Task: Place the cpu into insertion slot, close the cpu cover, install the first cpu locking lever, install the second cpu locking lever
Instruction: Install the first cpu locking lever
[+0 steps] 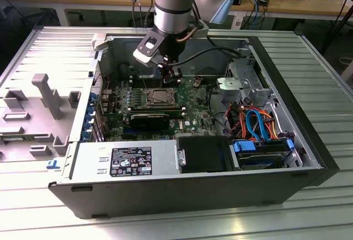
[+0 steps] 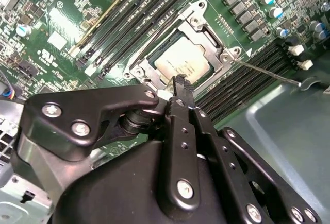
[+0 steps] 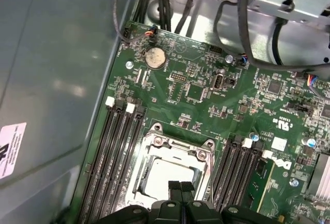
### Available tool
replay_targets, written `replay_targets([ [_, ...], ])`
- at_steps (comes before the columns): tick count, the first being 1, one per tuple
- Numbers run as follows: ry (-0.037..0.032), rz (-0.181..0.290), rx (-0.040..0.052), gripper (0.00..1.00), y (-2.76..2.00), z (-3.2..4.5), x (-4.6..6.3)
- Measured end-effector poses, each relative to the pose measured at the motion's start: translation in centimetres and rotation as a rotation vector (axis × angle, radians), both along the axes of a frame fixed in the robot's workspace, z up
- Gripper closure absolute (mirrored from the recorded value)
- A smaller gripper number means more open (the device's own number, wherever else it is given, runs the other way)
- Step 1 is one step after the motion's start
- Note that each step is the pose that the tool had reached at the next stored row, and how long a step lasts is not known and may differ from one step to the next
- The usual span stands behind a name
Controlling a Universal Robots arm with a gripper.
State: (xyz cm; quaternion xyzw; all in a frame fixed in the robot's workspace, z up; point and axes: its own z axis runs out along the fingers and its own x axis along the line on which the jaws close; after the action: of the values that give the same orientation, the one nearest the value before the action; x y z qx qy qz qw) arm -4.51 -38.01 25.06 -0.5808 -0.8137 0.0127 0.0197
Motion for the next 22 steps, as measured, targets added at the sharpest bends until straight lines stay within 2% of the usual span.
replay_targets([
  [8,0.0,0.103,0.0,0.89,0.0,0.0,0.0],
  [11,0.0,0.17,0.0,0.89,0.0,0.0,0.0],
  [17,0.0,0.235,0.0,0.89,0.0,0.0,0.0],
  [22,0.0,0.329,0.0,0.89,0.0,0.0,0.0],
])
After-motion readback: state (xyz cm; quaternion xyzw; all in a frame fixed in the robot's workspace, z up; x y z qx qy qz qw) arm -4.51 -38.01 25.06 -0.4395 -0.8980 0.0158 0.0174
